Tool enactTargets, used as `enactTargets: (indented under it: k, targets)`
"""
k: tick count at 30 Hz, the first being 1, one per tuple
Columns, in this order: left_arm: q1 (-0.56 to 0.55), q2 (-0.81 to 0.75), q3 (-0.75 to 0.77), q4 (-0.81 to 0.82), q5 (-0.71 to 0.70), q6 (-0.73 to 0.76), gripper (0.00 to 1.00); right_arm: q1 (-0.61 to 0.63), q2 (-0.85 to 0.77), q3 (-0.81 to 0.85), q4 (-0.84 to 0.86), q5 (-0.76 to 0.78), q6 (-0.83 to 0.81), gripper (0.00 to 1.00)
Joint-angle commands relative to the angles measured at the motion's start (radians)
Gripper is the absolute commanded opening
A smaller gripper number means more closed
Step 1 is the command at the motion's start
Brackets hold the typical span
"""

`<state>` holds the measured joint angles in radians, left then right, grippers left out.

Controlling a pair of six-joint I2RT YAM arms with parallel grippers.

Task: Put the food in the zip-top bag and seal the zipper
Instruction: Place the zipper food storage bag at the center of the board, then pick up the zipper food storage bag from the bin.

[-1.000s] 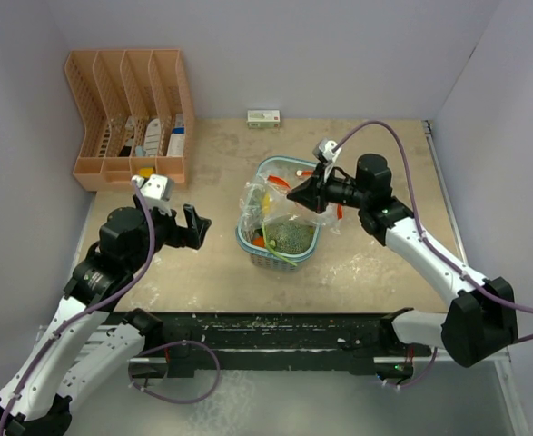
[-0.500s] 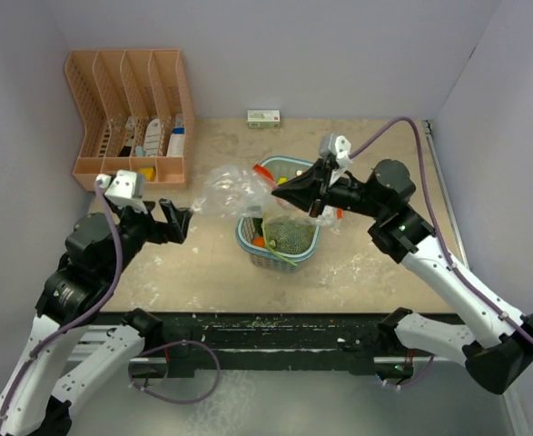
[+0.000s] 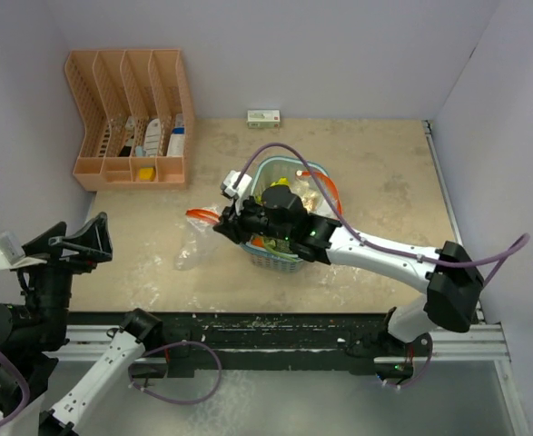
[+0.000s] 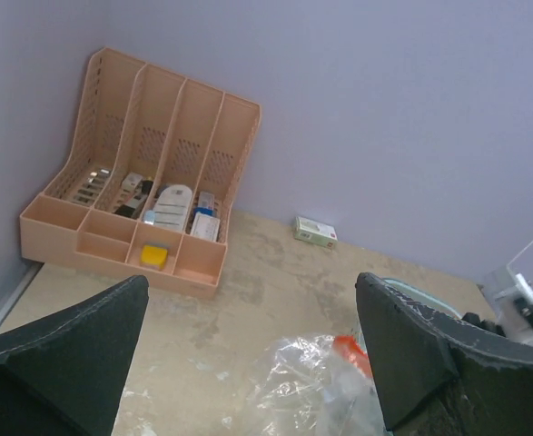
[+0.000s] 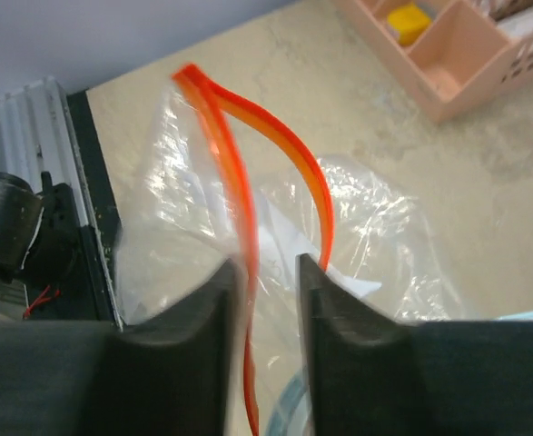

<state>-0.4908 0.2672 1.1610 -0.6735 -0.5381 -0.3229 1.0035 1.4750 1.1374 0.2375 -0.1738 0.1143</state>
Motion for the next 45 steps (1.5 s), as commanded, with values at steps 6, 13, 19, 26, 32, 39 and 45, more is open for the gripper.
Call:
enactTargets:
  k: [6, 13, 19, 26, 32, 39, 45]
  targets:
    - [0.008, 0.080, -0.035, -0.014, 0.031, -0.040, 0.99, 0.027, -0.064, 0.032, -0.039, 0.334, 0.056, 0.90]
    - [0.008, 0.103, -0.067, -0.009, 0.057, -0.054, 0.99, 0.022, -0.267, 0.016, -0.329, 0.677, 0.218, 0.99]
    - [0.008, 0.106, -0.081, -0.003, 0.080, -0.060, 0.99, -0.158, -0.362, 0.024, -0.644, 0.858, 0.407, 1.00]
    - [0.007, 0.118, -0.086, -0.007, 0.127, -0.061, 0.99, -0.322, -0.382, -0.052, -0.664, 0.758, 0.428, 1.00]
    - [0.008, 0.119, -0.086, -0.009, 0.162, -0.055, 0.99, -0.366, -0.319, -0.096, -0.603, 0.691, 0.426, 0.92]
    - [0.008, 0.115, -0.087, -0.023, 0.164, -0.056, 0.99, -0.401, -0.297, -0.118, -0.544, 0.598, 0.404, 0.33]
    - [0.008, 0.120, -0.090, -0.015, 0.168, -0.060, 0.99, -0.401, -0.395, -0.096, -0.537, 0.568, 0.370, 0.00]
